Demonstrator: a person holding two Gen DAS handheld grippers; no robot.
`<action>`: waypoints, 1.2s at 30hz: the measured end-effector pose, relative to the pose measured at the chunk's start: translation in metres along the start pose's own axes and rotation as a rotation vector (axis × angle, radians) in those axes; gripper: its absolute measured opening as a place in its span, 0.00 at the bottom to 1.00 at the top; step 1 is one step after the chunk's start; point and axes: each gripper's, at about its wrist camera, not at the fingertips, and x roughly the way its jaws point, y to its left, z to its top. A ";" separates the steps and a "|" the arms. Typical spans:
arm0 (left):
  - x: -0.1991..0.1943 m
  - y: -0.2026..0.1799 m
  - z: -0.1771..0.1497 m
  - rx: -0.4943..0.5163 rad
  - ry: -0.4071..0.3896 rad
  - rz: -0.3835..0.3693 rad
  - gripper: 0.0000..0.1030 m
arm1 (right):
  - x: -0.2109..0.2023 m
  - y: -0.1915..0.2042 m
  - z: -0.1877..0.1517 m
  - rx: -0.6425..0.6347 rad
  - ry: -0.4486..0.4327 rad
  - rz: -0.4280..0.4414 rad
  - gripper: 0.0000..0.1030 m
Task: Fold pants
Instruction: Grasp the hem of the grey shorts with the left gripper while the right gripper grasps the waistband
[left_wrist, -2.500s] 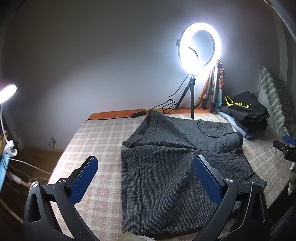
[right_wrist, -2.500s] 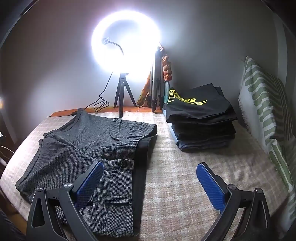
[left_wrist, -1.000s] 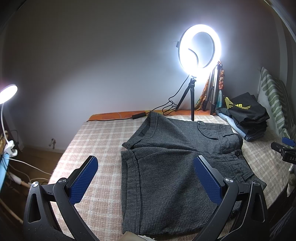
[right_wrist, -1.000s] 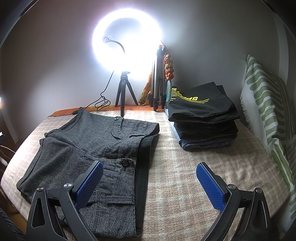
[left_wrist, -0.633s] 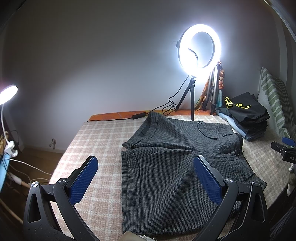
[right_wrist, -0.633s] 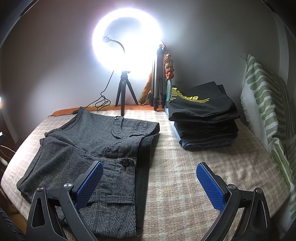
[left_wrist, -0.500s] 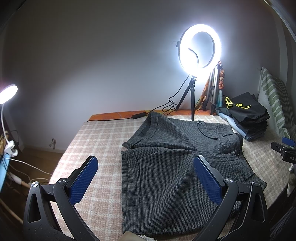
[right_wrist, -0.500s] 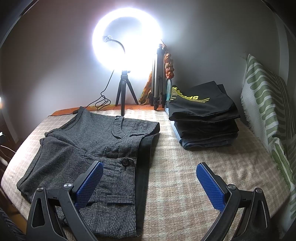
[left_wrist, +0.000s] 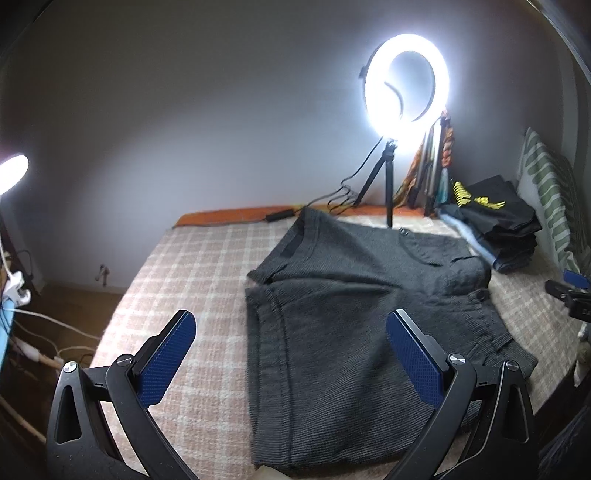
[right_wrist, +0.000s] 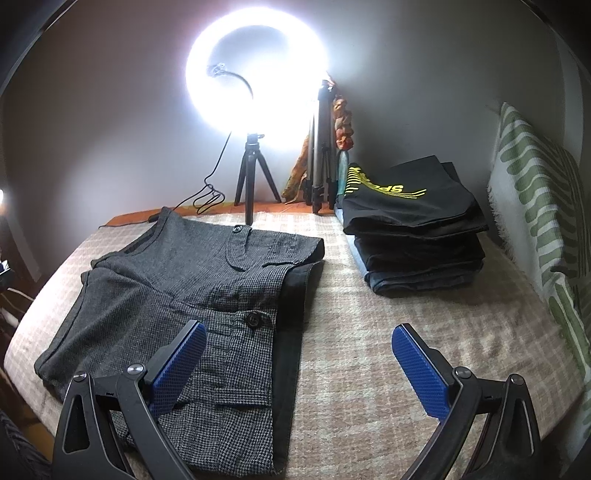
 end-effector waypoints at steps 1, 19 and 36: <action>0.003 0.003 -0.002 -0.006 0.015 0.000 1.00 | 0.000 0.000 -0.001 -0.006 0.002 0.007 0.99; 0.000 0.032 -0.054 0.198 0.185 -0.130 0.78 | -0.007 0.017 -0.042 -0.222 0.017 0.187 0.93; 0.014 -0.012 -0.106 0.670 0.349 -0.232 0.40 | 0.000 0.068 -0.098 -0.547 0.149 0.343 0.79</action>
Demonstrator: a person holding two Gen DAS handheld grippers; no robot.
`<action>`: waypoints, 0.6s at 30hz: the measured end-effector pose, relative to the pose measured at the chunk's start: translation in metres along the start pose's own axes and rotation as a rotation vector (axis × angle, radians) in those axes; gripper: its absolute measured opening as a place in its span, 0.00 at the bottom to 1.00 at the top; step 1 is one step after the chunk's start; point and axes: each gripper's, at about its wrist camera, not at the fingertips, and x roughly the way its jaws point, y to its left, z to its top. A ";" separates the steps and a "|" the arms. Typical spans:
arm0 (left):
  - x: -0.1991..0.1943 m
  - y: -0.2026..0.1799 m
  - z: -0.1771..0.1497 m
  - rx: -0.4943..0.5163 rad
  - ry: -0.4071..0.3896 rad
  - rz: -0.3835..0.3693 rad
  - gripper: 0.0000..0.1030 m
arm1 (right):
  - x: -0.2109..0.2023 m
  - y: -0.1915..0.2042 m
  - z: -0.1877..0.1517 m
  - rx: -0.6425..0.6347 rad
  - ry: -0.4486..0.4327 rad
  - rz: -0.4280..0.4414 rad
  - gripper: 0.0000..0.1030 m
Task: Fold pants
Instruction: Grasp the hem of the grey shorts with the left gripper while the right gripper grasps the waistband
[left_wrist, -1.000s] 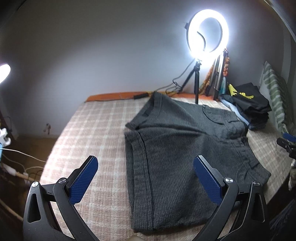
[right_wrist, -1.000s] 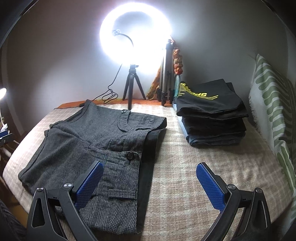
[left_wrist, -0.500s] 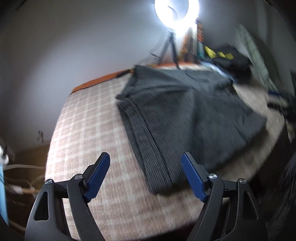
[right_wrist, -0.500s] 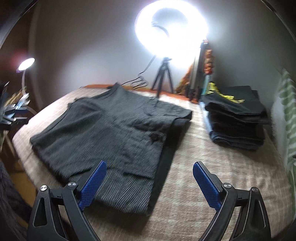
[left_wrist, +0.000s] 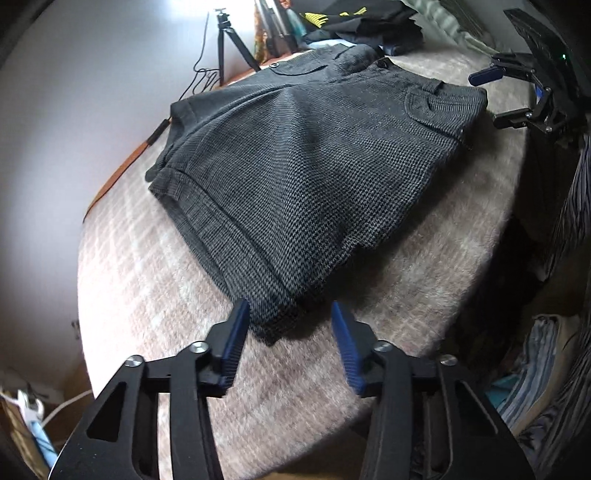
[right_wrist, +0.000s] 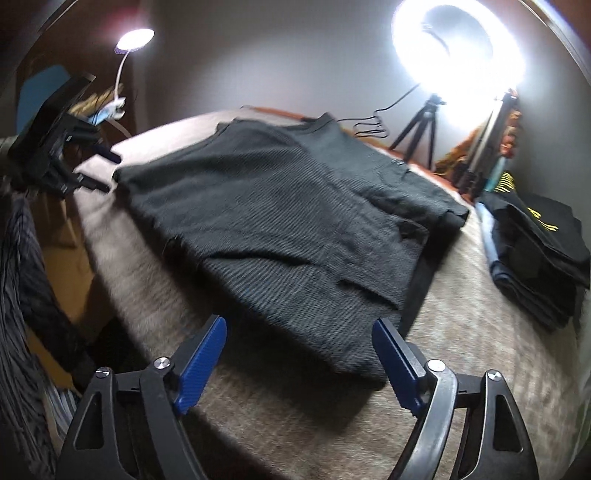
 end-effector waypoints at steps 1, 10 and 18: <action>0.001 -0.001 0.000 0.012 -0.001 0.005 0.40 | 0.002 0.002 0.000 -0.013 0.004 -0.006 0.79; 0.013 -0.011 -0.001 0.124 -0.001 0.032 0.32 | 0.017 0.014 -0.003 -0.123 0.038 -0.052 0.74; 0.013 0.002 -0.003 0.078 -0.038 -0.040 0.26 | 0.020 0.016 -0.001 -0.167 0.047 -0.099 0.56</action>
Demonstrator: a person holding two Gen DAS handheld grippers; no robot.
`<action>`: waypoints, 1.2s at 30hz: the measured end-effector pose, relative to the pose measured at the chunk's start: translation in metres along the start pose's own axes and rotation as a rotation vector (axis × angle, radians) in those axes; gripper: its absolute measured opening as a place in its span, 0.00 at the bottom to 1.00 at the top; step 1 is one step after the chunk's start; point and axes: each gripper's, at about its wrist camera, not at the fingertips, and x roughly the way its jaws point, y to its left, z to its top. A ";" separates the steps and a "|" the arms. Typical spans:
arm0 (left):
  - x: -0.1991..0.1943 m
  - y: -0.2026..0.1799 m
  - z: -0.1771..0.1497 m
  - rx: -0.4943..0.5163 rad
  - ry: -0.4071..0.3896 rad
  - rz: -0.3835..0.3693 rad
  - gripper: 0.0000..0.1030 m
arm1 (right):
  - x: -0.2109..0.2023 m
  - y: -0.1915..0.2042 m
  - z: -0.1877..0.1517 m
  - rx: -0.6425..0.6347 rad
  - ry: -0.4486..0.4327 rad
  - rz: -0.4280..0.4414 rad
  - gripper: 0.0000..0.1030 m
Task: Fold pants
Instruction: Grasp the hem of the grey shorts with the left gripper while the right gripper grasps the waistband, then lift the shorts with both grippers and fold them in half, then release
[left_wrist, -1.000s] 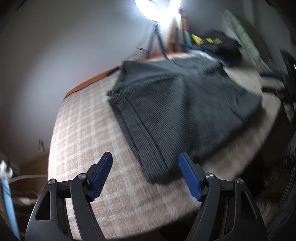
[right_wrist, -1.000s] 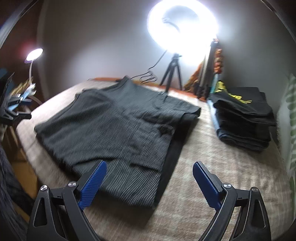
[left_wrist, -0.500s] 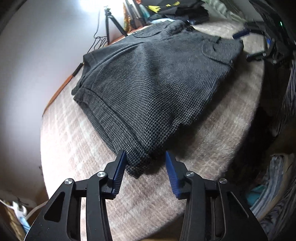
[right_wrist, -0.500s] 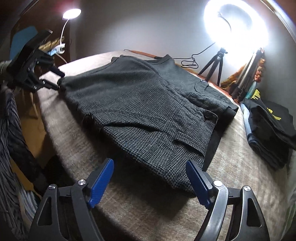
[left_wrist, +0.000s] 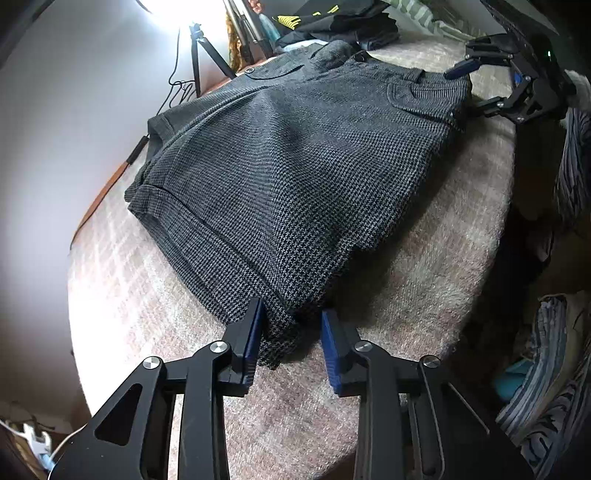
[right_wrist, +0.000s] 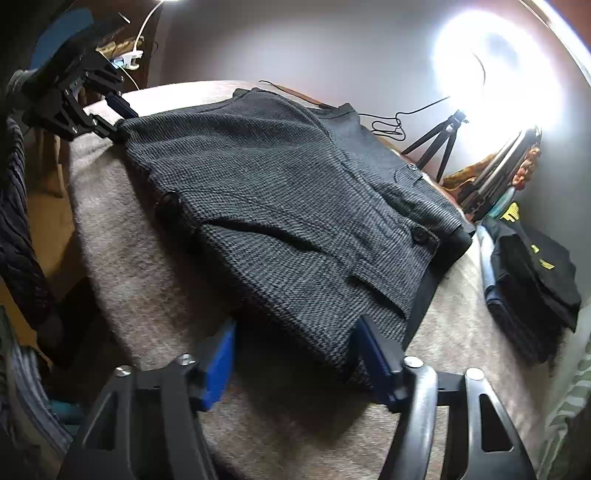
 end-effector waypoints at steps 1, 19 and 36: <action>-0.001 0.001 0.000 -0.008 -0.002 -0.008 0.25 | 0.000 0.000 0.001 -0.004 -0.001 -0.002 0.53; -0.041 0.033 0.025 -0.084 -0.175 0.042 0.10 | -0.035 -0.017 0.033 0.027 -0.142 -0.116 0.13; -0.042 0.140 0.126 -0.199 -0.332 0.055 0.10 | -0.035 -0.107 0.129 0.153 -0.213 -0.160 0.09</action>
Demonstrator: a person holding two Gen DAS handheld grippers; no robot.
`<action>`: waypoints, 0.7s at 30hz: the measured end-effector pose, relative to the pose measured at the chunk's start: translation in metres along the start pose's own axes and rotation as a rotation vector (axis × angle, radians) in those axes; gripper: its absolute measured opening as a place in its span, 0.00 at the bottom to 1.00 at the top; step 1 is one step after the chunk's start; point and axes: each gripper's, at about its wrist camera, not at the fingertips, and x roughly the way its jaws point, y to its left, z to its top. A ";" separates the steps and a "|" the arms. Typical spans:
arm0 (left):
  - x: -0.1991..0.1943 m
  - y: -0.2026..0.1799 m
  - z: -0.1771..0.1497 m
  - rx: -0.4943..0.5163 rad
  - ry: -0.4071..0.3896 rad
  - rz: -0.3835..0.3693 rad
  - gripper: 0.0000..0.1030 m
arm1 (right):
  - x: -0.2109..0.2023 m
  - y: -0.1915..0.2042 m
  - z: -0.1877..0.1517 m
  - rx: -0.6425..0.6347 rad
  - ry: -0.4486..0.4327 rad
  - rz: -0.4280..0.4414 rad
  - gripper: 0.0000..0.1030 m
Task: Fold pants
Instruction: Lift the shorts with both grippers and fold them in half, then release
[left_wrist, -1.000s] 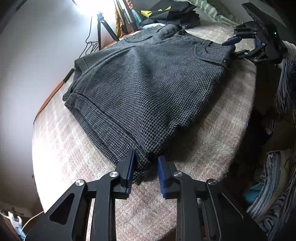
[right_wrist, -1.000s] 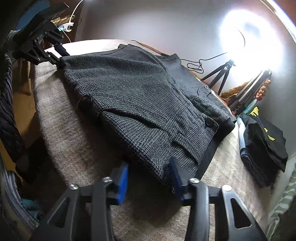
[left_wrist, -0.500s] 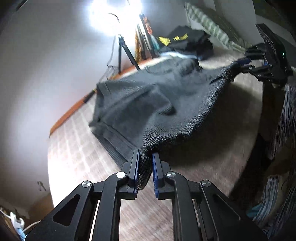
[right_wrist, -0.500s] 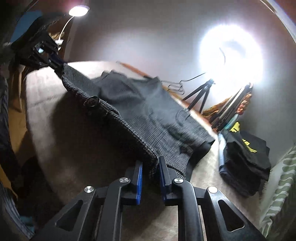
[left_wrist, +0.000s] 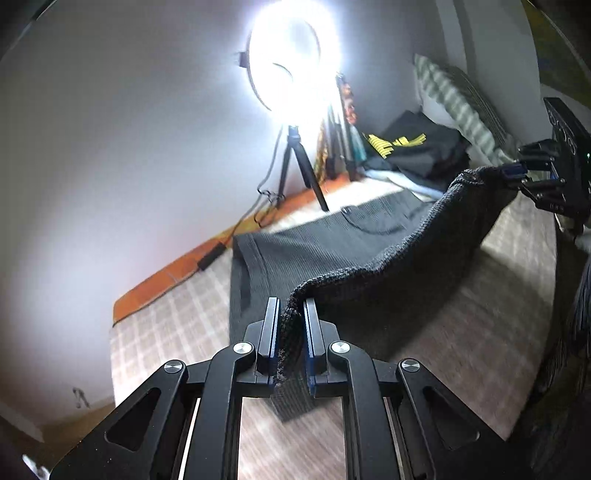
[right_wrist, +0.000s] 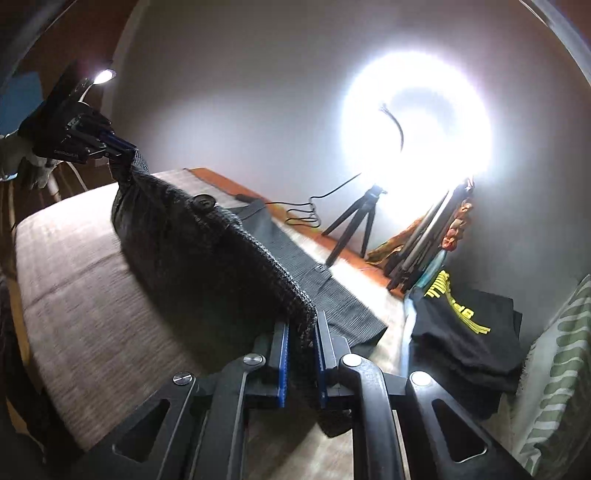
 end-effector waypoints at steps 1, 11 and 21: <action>0.003 0.005 0.004 -0.005 -0.003 0.003 0.10 | 0.007 -0.005 0.008 0.008 0.007 0.004 0.09; 0.070 0.050 0.062 -0.037 -0.015 0.031 0.10 | 0.084 -0.057 0.044 0.078 0.089 0.045 0.09; 0.181 0.068 0.086 -0.020 0.089 0.052 0.10 | 0.178 -0.097 0.028 0.188 0.239 0.109 0.09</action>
